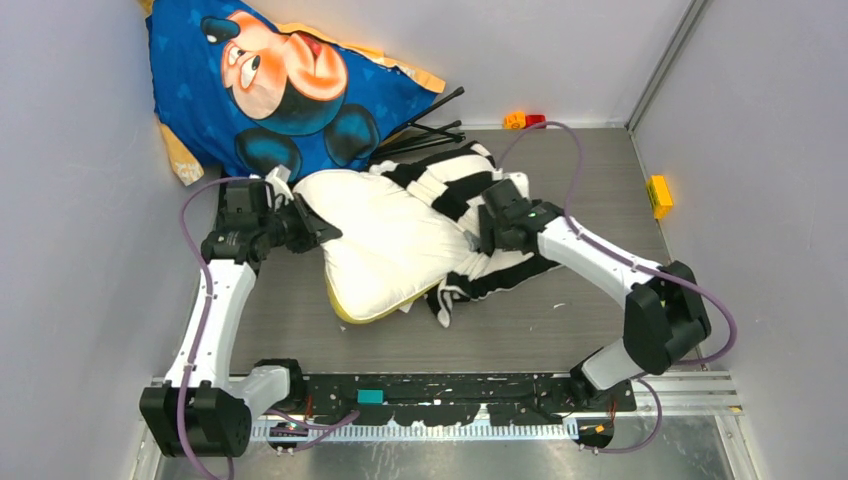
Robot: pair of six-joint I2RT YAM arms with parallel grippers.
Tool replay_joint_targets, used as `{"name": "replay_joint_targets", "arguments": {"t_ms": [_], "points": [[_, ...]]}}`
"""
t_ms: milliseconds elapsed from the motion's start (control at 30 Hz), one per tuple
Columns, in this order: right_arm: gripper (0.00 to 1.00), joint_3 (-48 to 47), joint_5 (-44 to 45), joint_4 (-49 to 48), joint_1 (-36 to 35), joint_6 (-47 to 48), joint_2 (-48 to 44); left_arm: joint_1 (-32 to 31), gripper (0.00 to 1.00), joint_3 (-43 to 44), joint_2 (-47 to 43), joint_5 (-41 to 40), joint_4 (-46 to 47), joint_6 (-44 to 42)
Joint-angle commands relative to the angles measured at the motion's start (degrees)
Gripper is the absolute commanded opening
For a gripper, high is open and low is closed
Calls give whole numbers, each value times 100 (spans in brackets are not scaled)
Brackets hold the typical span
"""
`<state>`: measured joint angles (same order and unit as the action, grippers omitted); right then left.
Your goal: Remove the pillowcase from the pillow
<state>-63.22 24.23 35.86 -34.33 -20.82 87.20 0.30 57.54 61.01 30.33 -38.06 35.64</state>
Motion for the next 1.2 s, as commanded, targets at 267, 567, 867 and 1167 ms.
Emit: {"name": "replay_joint_targets", "arguments": {"t_ms": [267,567,867,1167], "points": [[93,284,703,-264,810,-241,-1286,190,0,72,-494,-617,517,-359],[99,-459,-175,-60,807,-688,-1938,129,0,-245,-170,26,495,-724],[98,-691,-1743,-1684,810,-129,-1548,121,0,-757,-669,-99,632,-1315],[98,-291,-1409,-1262,814,-1525,-1807,-619,0,-965,-845,-517,336,-1247]]}}
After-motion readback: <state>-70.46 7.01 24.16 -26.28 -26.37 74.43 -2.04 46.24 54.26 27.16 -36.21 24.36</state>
